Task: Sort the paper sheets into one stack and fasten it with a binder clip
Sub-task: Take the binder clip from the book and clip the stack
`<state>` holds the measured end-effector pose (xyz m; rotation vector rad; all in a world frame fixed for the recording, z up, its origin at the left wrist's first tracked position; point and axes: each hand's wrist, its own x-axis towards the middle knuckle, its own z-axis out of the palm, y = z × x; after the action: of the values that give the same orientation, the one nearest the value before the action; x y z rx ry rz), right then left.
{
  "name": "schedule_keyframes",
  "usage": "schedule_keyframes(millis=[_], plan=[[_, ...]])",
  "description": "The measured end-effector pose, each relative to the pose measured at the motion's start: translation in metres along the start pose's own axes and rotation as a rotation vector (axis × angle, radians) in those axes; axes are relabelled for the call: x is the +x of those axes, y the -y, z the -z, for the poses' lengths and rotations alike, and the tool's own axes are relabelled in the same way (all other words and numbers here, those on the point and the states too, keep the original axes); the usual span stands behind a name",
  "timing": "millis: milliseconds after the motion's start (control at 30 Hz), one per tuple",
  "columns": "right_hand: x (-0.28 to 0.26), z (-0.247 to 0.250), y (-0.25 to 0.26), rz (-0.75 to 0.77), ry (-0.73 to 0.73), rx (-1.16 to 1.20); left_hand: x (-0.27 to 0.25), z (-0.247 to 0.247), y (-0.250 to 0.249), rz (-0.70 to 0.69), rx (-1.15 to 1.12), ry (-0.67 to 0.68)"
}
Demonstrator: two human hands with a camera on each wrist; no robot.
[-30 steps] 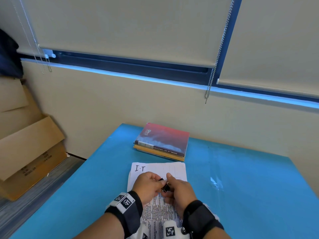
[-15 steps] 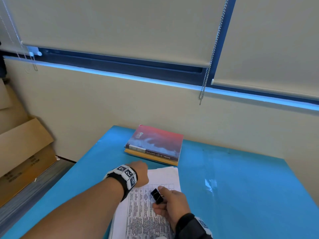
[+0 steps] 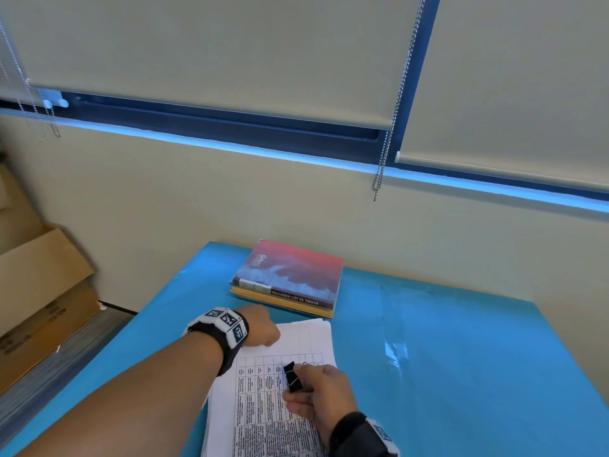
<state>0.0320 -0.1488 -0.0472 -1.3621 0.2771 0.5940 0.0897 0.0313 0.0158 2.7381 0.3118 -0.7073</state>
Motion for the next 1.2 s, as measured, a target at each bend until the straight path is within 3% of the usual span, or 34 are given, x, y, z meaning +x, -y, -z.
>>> schedule_keyframes(millis=[167,400,467,600,767,900,1033,1200], plan=[[0.003,0.002,-0.003,0.016,0.001,0.012,-0.006,0.008,0.009,-0.080,-0.006,0.003],[-0.001,0.004,-0.004,0.039,0.033,0.005,-0.024,0.009,0.022,-0.217,-0.099,-0.170],[-0.007,0.003,-0.001,0.156,0.011,-0.088,-0.030,0.005,0.022,-0.252,-0.060,-0.226],[-0.021,-0.001,0.024,0.531,-0.081,-0.591,-0.040,-0.002,0.025,-0.288,-0.050,-0.302],[-0.031,-0.005,0.069,0.865,-0.103,-1.101,-0.047,-0.009,0.023,-0.307,-0.074,-0.362],[-0.022,-0.011,0.081,1.031,-0.025,-1.369,-0.053,-0.010,0.022,-0.307,-0.130,-0.426],[-0.012,-0.016,0.079,1.179,-0.020,-1.473,-0.058,-0.010,0.022,-0.328,-0.158,-0.451],[-0.008,-0.019,0.080,1.222,-0.041,-1.532,-0.060,-0.010,0.023,-0.370,-0.145,-0.469]])
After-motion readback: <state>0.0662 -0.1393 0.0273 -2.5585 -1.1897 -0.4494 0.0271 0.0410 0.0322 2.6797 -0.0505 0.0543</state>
